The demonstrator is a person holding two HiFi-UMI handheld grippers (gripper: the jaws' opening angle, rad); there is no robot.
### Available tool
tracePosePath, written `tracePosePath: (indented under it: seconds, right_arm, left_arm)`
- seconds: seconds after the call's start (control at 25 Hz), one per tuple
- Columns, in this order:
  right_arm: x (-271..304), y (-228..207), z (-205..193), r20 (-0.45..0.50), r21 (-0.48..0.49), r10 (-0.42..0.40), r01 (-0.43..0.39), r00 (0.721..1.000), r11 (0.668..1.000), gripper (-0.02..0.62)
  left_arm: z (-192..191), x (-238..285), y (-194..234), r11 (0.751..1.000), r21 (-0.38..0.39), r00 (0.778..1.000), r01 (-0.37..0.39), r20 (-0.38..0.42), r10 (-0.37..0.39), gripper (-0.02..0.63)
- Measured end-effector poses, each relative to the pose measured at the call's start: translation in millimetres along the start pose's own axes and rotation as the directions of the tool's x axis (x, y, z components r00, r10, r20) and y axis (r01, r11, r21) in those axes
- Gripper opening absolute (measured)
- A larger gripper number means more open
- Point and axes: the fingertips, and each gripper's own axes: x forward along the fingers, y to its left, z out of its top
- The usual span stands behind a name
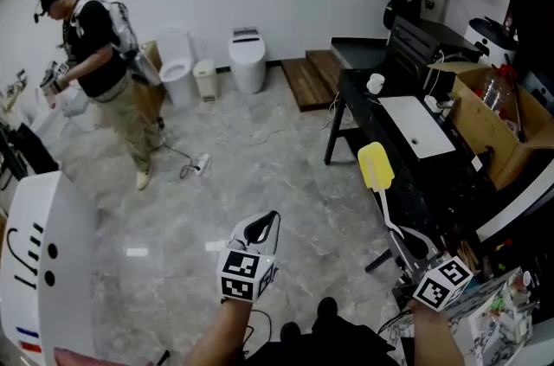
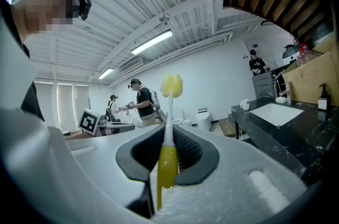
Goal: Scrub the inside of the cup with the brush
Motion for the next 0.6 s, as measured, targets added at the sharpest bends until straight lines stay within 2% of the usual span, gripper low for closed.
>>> tracePosePath:
  seconds: [0.32, 0.6]
  right_arm:
    - [32.5, -20.6, -5.6, -0.022, 0.028, 0.002, -0.001, 1.000, 1.000, 0.043]
    - [64.3, -69.4, 1.3, -0.031, 0.051, 0.001, 0.001, 1.000, 0.999, 0.043]
  left_arm:
    - [-4.4, 29.4, 18.7, 1.000, -0.004, 1.000, 0.009, -0.026, -0.009, 0.020]
    - [-0.8, 92.2, 29.4, 1.000, -0.007, 0.998, 0.016, -0.053, -0.016, 0.020]
